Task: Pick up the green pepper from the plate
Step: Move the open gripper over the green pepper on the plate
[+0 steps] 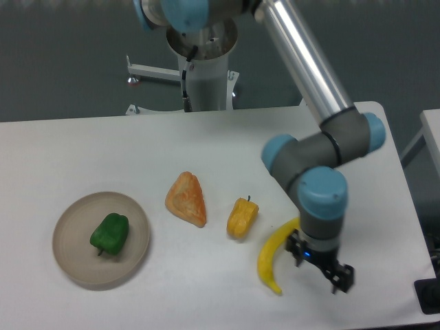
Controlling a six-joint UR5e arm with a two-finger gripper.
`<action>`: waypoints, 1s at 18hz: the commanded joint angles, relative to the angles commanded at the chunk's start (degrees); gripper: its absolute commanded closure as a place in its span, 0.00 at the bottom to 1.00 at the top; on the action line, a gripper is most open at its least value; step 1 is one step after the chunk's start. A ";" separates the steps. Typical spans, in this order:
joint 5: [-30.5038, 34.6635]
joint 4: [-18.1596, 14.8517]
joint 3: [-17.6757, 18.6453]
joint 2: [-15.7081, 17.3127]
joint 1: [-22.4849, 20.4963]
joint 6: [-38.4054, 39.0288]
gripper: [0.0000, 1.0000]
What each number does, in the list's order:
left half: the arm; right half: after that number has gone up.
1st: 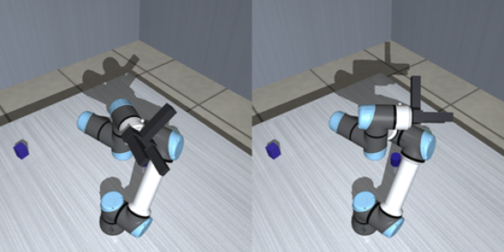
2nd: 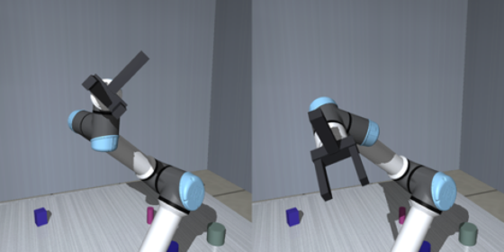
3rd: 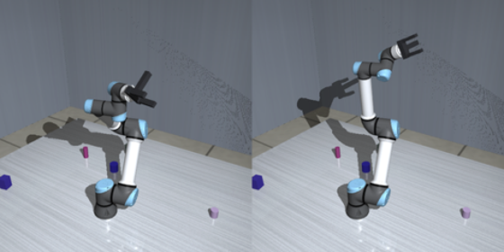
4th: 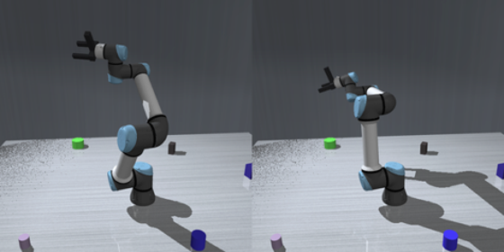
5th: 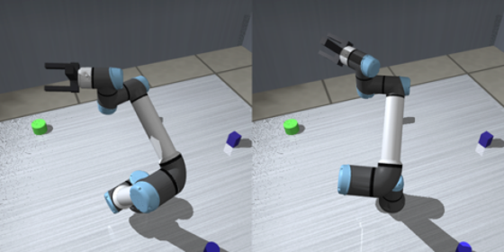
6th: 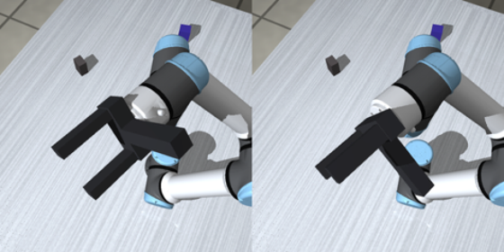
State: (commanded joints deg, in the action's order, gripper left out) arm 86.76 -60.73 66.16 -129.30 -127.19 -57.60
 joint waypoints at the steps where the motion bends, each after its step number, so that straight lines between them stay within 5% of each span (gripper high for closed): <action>1: -1.75 -0.09 1.41 1.49 0.44 3.95 0.00; 10: -8.27 0.88 15.13 11.61 9.31 29.02 0.00; 18: -10.03 8.78 20.76 11.88 17.93 43.18 0.00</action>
State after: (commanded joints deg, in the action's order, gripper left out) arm 76.73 -51.95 86.92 -117.42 -109.26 -14.42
